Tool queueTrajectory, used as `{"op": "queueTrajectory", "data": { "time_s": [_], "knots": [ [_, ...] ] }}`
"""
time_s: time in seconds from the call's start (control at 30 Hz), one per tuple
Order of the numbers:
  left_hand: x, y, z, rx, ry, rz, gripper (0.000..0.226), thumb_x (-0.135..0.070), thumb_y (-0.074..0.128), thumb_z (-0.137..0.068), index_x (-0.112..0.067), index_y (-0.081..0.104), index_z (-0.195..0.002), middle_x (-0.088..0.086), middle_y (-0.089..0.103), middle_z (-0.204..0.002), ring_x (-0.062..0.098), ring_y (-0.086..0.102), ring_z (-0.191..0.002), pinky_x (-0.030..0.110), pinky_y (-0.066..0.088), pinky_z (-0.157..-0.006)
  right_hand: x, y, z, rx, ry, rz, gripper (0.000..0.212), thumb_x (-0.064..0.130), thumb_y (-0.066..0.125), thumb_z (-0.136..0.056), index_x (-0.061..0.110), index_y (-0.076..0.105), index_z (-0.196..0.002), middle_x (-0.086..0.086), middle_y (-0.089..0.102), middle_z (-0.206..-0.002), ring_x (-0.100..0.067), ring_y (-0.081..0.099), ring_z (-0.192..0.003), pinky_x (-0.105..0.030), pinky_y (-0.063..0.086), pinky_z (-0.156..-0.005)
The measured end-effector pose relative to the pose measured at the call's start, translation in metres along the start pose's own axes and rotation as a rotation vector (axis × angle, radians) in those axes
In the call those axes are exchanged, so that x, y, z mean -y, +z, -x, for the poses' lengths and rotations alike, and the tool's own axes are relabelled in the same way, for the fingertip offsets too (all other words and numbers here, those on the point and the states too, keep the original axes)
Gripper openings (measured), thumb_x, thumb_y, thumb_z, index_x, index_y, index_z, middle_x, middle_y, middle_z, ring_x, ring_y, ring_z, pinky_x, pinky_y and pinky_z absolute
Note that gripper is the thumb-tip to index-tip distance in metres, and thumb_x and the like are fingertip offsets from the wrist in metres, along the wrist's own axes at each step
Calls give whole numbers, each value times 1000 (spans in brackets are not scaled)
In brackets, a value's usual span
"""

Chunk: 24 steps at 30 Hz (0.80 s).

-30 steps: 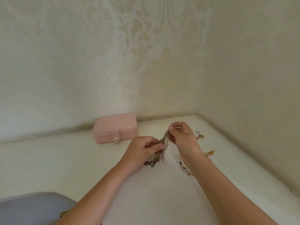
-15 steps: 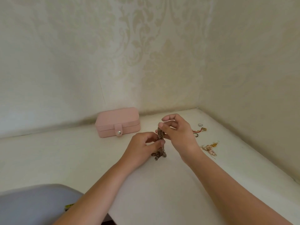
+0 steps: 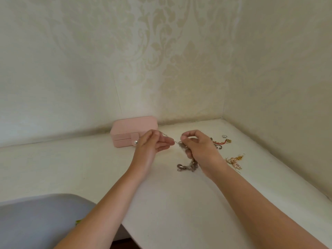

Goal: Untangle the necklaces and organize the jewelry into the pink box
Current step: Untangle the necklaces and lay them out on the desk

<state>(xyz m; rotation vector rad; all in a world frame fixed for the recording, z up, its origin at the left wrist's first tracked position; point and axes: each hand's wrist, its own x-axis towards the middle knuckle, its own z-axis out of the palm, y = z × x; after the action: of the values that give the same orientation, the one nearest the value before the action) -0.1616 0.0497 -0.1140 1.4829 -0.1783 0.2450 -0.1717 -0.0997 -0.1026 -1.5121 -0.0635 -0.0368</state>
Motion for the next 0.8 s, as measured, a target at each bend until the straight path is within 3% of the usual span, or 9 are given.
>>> {"op": "queueTrajectory", "data": {
  "time_s": [0.1, 0.23, 0.33, 0.43, 0.57, 0.7, 0.77, 0.8],
  "knots": [
    [-7, -3, -2, -76, -107, 192, 31, -15, 28, -103, -8, 46, -79, 12, 69, -63, 25, 68, -60, 30, 57, -60, -5, 4, 3, 169, 27, 196, 17, 25, 72, -83, 12, 64, -91, 0, 60, -67, -2, 41, -40, -13, 34, -42],
    [-7, -2, -3, -162, -120, 186, 27, -13, 26, -101, -11, 43, -80, 7, 62, -52, 24, 65, -48, 26, 53, -48, -11, 5, 2, 179, -89, 462, 13, 21, 72, -83, 20, 67, -71, 8, 56, -58, 2, 45, -42, -15, 37, -48],
    [-4, -3, -5, -255, -83, 189, 26, -11, 26, -100, -11, 44, -82, 9, 57, -55, 21, 63, -45, 24, 52, -45, -12, 8, 3, 168, -84, 507, 13, 22, 65, -88, 12, 72, -81, 1, 65, -69, -2, 52, -50, -17, 45, -51],
    [-3, -8, -6, -333, -47, 233, 27, -12, 25, -102, -12, 44, -82, 12, 57, -65, 18, 64, -47, 22, 51, -45, -11, 8, 6, 193, -86, 635, 11, 14, 64, -87, 12, 73, -94, 1, 65, -74, -2, 52, -53, -8, 39, -45],
    [-1, -10, -7, -379, -30, 232, 27, -12, 26, -101, -14, 45, -82, 10, 59, -69, 16, 63, -48, 21, 50, -46, -10, 6, 5, 179, -72, 615, 10, 10, 66, -84, 10, 74, -91, 3, 60, -66, -5, 50, -50, -8, 36, -43],
    [-2, -12, -8, -403, -37, 198, 27, -16, 30, -101, -15, 46, -80, 7, 56, -65, 16, 58, -47, 20, 48, -45, -10, 4, 3, 133, -112, 600, 23, 20, 62, -90, 3, 70, -78, 2, 45, -54, -8, 33, -48, -21, 28, -49],
    [-2, -12, -8, -408, -45, 171, 27, -18, 32, -102, -15, 45, -79, 6, 51, -61, 13, 53, -41, 19, 44, -42, -9, 3, 3, 135, -107, 571, 29, 22, 59, -92, 15, 65, -64, 11, 39, -46, -6, 32, -43, -21, 25, -49],
    [-1, -12, -9, -405, -46, 156, 27, -18, 32, -102, -15, 45, -78, 5, 49, -60, 12, 50, -39, 18, 41, -41, -8, 3, 3, 137, -102, 561, 26, 24, 59, -92, 22, 67, -68, 13, 45, -48, -3, 38, -46, -19, 28, -49]
  ]
}}
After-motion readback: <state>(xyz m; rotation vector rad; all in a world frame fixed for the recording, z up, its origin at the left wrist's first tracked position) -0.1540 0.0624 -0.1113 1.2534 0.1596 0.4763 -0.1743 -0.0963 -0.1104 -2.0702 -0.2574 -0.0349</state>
